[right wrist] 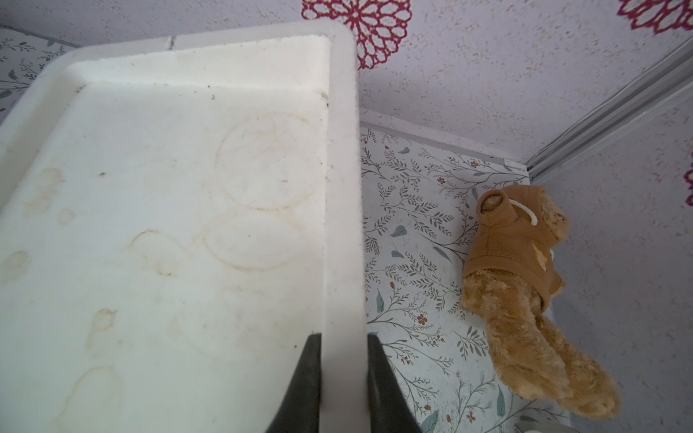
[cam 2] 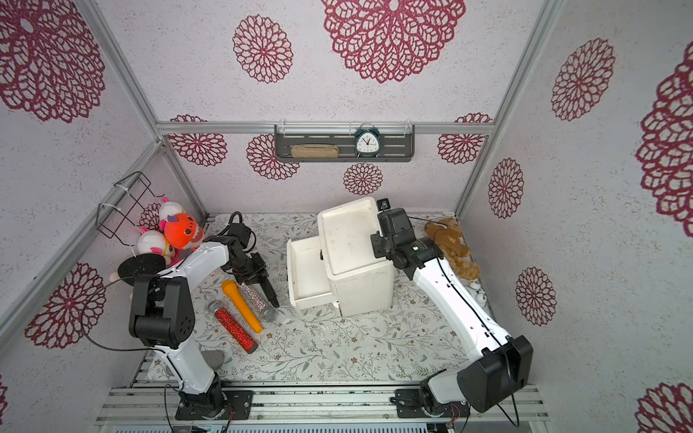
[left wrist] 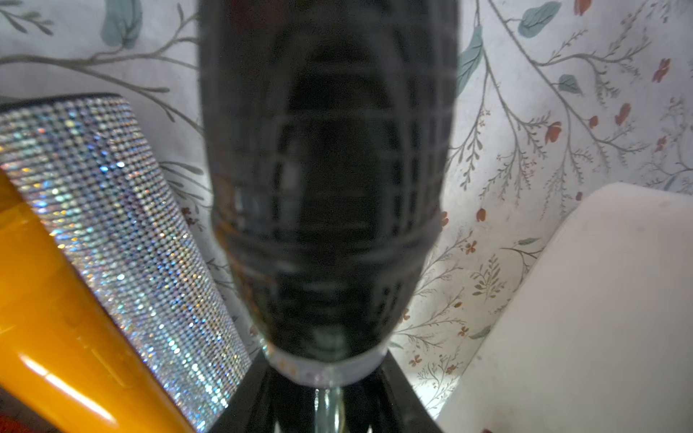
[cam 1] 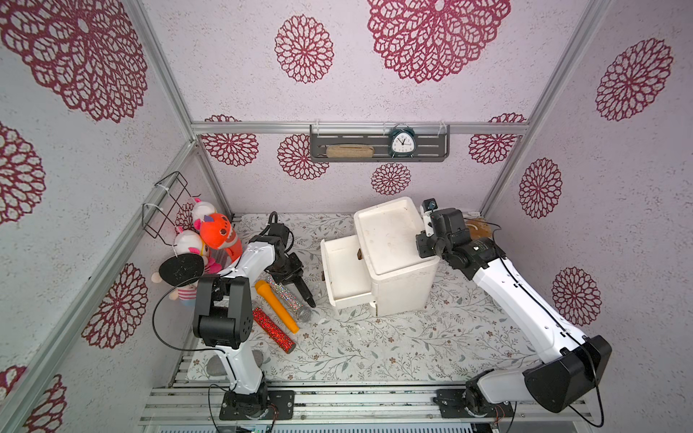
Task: Take the microphone out of the drawer
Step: Place the microphone at the center of the board.
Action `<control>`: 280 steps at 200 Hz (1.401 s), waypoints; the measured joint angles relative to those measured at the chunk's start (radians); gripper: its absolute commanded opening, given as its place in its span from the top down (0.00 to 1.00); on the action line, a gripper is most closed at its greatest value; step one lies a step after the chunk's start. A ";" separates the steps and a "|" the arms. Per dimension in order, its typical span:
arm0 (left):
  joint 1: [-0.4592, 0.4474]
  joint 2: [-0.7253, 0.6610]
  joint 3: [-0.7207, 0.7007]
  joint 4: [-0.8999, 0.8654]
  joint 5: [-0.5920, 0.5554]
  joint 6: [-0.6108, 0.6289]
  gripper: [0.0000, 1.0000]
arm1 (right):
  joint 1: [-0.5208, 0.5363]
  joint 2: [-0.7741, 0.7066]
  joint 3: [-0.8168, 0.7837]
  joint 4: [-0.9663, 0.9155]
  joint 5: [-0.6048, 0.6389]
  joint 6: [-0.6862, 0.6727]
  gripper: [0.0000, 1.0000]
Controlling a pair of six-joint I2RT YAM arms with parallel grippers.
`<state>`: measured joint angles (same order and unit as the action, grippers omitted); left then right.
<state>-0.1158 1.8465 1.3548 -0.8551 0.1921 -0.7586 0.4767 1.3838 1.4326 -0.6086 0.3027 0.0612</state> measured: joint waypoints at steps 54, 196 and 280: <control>-0.023 0.023 0.001 0.002 -0.026 -0.013 0.87 | 0.000 0.000 -0.004 0.006 0.000 -0.001 1.00; -0.026 0.065 -0.046 0.032 -0.076 -0.093 0.68 | -0.005 -0.020 -0.053 0.055 0.000 -0.015 1.00; -0.026 0.054 -0.086 0.048 -0.082 -0.117 0.53 | -0.005 -0.027 -0.061 0.063 0.001 -0.016 1.00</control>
<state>-0.1417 1.9007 1.2686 -0.8070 0.1101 -0.8757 0.4717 1.3563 1.3716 -0.5461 0.3035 0.0456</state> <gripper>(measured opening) 0.452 0.178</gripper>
